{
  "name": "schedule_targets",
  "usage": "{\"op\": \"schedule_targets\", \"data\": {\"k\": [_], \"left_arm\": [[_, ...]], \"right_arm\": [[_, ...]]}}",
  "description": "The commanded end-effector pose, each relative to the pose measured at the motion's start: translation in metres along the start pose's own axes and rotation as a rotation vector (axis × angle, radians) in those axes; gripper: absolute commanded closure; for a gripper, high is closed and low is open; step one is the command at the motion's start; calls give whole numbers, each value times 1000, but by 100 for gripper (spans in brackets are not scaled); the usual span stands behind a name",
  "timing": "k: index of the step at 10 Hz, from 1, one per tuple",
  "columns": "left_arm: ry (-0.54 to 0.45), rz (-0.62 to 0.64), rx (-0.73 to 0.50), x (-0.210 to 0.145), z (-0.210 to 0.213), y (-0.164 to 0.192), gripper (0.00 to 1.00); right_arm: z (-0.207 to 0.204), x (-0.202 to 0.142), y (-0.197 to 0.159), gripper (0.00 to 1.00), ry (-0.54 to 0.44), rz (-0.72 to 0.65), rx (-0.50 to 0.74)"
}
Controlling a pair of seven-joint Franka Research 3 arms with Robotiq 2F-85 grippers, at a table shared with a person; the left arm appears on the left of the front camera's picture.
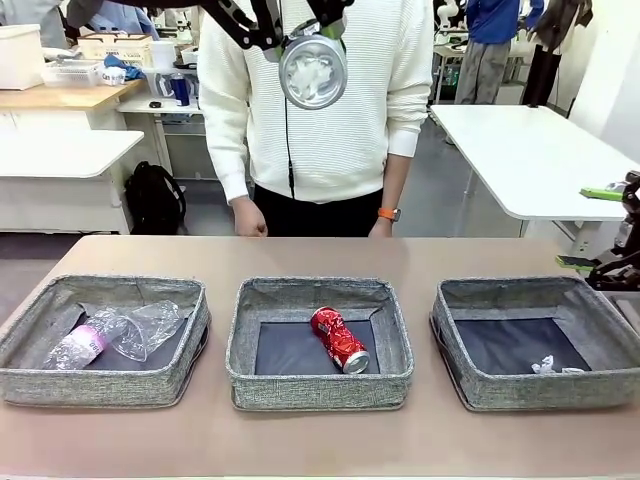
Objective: Sort the waste into the appropriate baskets.
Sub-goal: Place the picked waste into the Fabric basket indicated by the person.
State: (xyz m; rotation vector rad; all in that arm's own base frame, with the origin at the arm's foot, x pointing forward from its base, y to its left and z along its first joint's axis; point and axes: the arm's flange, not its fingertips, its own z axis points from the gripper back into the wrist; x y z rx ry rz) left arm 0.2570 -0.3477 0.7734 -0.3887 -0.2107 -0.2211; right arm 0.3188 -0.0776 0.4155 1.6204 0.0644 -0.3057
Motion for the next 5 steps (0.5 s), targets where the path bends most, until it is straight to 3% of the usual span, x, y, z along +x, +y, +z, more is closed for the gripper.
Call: {"op": "schedule_targets", "data": {"k": [1, 5], "left_arm": [[-16, 5, 4, -4, 1, 4, 62], [-16, 5, 4, -4, 1, 4, 62]], "right_arm": [[-1, 0, 5, 0, -8, -18, 9], [-1, 0, 5, 0, -8, -18, 9]]}}
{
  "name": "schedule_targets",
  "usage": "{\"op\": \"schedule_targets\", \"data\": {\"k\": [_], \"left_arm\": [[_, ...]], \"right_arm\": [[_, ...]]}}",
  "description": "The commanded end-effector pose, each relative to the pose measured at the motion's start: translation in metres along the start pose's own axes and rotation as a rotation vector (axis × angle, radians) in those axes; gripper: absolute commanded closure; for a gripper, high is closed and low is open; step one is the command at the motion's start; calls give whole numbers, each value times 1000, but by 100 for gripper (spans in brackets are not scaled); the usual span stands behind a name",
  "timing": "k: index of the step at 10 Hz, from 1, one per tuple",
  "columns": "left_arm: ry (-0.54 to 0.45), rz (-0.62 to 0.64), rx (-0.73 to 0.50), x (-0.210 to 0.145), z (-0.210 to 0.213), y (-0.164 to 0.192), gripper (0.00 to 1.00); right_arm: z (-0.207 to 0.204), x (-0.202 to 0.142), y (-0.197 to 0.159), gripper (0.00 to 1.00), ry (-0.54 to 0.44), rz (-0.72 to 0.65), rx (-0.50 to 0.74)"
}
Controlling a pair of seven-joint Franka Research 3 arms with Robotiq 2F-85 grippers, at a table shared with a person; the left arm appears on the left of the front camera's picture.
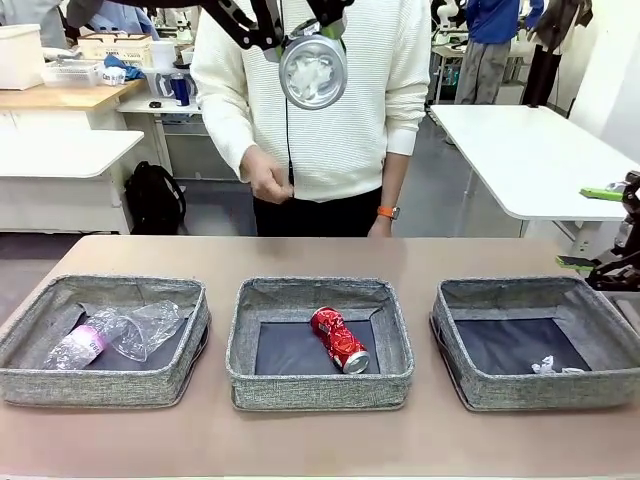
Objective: Sort the waste into the appropriate baskets.
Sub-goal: Place the picked waste into the Fabric basket indicated by the person.
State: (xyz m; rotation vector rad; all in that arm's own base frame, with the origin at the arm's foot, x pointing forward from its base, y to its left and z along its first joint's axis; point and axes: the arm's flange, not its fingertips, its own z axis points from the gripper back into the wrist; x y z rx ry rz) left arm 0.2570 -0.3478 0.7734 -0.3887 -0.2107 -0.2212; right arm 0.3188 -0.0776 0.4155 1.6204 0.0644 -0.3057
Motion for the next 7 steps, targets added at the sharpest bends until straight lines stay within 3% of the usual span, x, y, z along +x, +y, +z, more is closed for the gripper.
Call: {"op": "schedule_targets", "data": {"k": [1, 7], "left_arm": [[-16, 6, 4, -4, 1, 4, 62], [-16, 6, 4, -4, 1, 4, 62]], "right_arm": [[-1, 0, 5, 0, -8, -18, 9], [-1, 0, 5, 0, -8, -18, 9]]}}
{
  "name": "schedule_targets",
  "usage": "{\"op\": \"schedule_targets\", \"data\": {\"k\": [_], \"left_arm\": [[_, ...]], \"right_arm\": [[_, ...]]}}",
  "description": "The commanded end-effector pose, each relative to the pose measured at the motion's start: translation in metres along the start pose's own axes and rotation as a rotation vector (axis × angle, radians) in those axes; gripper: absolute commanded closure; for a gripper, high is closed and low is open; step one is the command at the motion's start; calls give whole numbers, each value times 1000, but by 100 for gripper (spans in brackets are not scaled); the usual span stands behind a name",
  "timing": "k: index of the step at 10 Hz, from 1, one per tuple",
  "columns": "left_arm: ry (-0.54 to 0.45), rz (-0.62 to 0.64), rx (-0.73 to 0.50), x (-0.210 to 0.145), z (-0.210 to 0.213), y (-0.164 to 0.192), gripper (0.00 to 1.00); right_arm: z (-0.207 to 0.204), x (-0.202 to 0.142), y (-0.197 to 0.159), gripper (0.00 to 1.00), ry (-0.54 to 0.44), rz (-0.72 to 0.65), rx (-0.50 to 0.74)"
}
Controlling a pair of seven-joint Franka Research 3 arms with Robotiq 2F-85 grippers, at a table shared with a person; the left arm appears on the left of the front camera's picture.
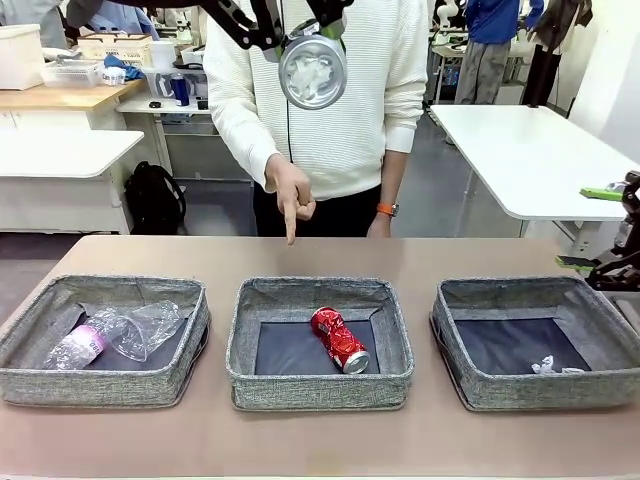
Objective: Sort the waste into the appropriate baskets.
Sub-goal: Place the picked waste into the Fabric basket indicated by the person.
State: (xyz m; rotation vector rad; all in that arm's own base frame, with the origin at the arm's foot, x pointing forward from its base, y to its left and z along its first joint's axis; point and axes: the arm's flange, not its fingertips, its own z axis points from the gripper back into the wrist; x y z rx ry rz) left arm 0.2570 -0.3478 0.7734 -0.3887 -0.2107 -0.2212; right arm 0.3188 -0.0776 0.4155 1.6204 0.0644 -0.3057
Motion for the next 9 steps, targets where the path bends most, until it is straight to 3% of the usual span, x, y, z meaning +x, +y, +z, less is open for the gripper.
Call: {"op": "schedule_targets", "data": {"k": [1, 3, 7, 9], "left_arm": [[-16, 6, 4, -4, 1, 4, 62], [0, 0, 0, 0, 0, 0, 62], [-125, 84, -3, -42, -143, 52, 62], [-129, 68, 101, -52, -199, 60, 62]], "right_arm": [[-1, 0, 5, 0, -8, -18, 9], [-1, 0, 5, 0, -8, -18, 9], [-1, 0, 5, 0, -8, -18, 9], [-1, 0, 5, 0, -8, -18, 9]]}}
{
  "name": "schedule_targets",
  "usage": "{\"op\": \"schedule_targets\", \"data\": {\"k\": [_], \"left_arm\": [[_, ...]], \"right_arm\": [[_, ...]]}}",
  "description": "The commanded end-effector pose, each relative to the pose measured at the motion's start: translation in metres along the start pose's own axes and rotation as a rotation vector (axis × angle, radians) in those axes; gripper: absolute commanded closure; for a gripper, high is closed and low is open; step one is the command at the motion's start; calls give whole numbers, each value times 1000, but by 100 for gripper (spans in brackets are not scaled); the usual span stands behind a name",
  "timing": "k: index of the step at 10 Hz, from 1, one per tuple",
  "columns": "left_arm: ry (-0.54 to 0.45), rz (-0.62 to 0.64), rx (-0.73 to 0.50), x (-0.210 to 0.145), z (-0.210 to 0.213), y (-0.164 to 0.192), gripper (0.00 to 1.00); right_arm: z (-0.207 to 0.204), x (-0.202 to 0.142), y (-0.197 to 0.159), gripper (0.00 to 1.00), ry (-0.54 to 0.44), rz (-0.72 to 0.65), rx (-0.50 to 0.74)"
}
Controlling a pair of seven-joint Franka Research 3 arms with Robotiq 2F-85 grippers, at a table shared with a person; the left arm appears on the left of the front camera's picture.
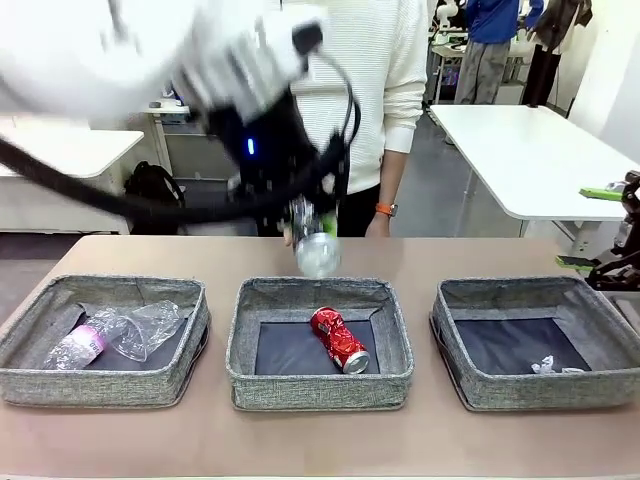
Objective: Sort the waste into the appropriate baskets.
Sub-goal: Place the picked waste into the Fabric basket indicated by the person.
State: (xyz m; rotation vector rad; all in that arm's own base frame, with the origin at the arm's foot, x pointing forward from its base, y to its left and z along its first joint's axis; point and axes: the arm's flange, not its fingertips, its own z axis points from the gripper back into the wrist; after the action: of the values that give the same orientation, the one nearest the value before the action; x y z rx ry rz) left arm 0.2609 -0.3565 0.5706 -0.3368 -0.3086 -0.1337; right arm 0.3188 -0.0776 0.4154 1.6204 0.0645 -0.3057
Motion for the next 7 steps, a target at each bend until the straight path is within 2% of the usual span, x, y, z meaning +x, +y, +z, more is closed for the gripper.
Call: {"op": "schedule_targets", "data": {"k": [1, 4, 7], "left_arm": [[-37, -18, 95, -12, -44, -2, 62], [-57, -41, 138, 3, -96, 2, 62], [-100, 17, 173, 30, -124, 14, 62]], "right_arm": [[-1, 0, 5, 0, -8, -18, 9], [-1, 0, 5, 0, -8, -18, 9], [-1, 0, 5, 0, -8, -18, 9]]}}
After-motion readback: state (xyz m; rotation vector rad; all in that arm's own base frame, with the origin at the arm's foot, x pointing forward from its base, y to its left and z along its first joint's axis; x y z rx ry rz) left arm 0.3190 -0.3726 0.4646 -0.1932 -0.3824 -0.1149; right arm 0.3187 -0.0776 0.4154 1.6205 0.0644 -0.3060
